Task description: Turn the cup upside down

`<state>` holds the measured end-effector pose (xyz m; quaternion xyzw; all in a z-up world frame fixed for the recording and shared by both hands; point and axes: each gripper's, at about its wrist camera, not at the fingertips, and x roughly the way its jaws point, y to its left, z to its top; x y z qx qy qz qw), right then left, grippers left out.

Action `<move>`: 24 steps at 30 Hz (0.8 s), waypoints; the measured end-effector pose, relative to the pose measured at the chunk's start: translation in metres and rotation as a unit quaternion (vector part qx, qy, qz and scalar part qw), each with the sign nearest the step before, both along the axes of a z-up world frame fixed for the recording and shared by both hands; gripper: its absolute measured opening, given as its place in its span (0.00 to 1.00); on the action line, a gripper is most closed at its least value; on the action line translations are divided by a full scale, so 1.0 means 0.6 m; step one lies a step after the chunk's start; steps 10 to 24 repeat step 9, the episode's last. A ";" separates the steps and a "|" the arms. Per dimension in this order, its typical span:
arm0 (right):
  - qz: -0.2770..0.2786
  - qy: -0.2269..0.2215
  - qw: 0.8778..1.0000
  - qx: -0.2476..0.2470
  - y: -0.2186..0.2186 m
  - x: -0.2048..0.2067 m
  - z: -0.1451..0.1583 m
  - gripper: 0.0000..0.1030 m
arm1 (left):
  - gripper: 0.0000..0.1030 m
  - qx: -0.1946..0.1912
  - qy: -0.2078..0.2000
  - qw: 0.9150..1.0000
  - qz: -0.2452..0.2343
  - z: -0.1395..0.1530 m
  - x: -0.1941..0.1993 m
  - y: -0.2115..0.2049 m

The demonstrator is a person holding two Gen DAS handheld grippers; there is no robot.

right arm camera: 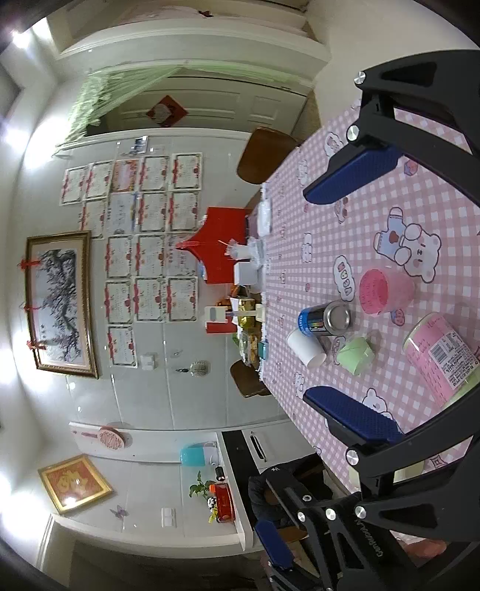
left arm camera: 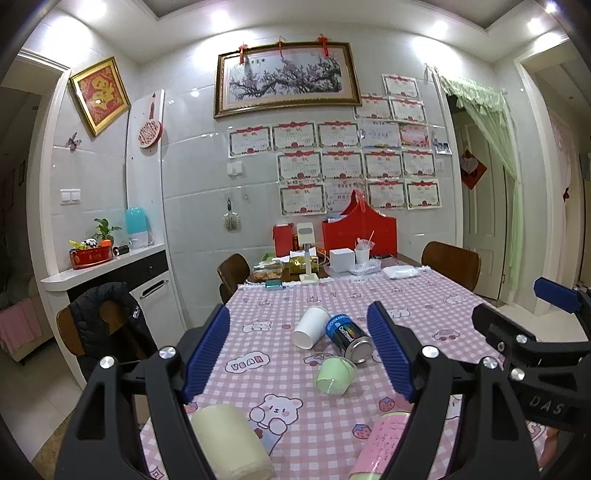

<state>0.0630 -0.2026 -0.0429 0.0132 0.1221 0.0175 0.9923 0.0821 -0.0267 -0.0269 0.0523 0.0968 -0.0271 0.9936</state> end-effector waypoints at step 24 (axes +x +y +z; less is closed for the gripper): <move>-0.035 0.029 0.999 0.022 -0.031 0.056 -0.025 0.92 | 0.73 -0.005 0.054 0.998 -0.016 -0.036 0.069 -0.009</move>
